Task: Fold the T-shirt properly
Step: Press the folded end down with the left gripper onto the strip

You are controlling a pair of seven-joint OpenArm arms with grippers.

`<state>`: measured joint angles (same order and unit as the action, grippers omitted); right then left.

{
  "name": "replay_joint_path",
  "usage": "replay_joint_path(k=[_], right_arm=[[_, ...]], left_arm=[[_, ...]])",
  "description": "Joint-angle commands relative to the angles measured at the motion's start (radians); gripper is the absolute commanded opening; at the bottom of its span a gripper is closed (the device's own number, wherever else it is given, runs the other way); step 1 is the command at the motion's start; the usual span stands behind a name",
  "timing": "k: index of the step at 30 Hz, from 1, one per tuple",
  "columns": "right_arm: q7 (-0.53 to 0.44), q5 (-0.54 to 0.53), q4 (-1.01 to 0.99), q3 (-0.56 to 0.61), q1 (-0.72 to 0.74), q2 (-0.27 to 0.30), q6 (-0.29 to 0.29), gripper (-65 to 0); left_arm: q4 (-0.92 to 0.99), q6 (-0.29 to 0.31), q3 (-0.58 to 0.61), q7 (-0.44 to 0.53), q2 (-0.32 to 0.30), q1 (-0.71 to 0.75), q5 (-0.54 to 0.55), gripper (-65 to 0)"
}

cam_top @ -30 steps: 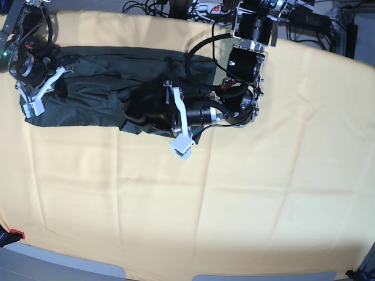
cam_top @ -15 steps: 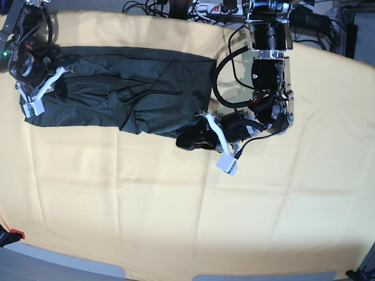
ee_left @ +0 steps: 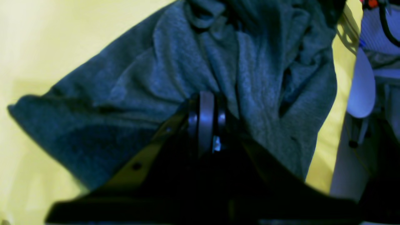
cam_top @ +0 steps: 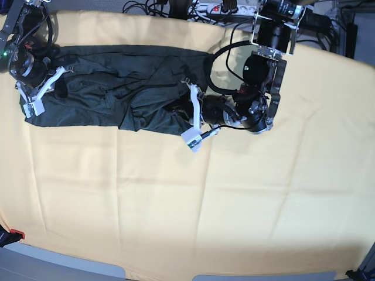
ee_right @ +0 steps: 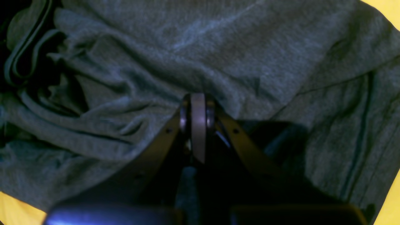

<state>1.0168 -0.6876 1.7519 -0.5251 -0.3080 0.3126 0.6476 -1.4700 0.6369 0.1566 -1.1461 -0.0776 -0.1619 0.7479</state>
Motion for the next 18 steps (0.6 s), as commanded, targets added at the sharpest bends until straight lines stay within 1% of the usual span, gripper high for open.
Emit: replay_joint_path(k=[1, 4, 6, 8, 11, 15, 18], right_arm=[[0.005, 0.008, 0.013, -0.005, 0.003, 0.014, -0.001, -65.0], [0.005, 0.008, 0.013, -0.005, 0.003, 0.015, -0.001, -65.0], [0.005, 0.008, 0.013, -0.005, 0.003, 0.014, -0.001, -65.0], [0.004, 0.008, 0.013, -0.005, 0.003, 0.014, -0.001, -65.0], [0.005, 0.008, 0.013, -0.005, 0.003, 0.015, -0.001, -65.0], [0.008, 0.008, 0.013, -0.005, 0.003, 0.015, -0.001, -65.0], [0.008, 0.008, 0.013, -0.005, 0.003, 0.014, -0.001, -65.0]], left_arm=[[-0.018, 0.007, 0.005, 0.023, 0.003, -0.022, 0.019, -65.0], [-0.018, 0.007, 0.006, 0.042, 0.002, -0.022, 0.014, -65.0], [-0.018, 0.029, 0.006, 0.047, 0.002, -0.027, -0.036, -65.0], [-0.018, 0.035, 0.006, 0.047, -0.003, -0.036, -0.093, -65.0], [-0.018, 0.016, 0.006, 0.049, -0.031, -0.047, -0.111, -65.0], [-0.018, 0.008, 0.006, 0.05, -0.062, -0.05, -0.159, -65.0], [-0.021, -0.056, 0.006, 0.048, -0.073, -0.064, -0.168, -65.0]])
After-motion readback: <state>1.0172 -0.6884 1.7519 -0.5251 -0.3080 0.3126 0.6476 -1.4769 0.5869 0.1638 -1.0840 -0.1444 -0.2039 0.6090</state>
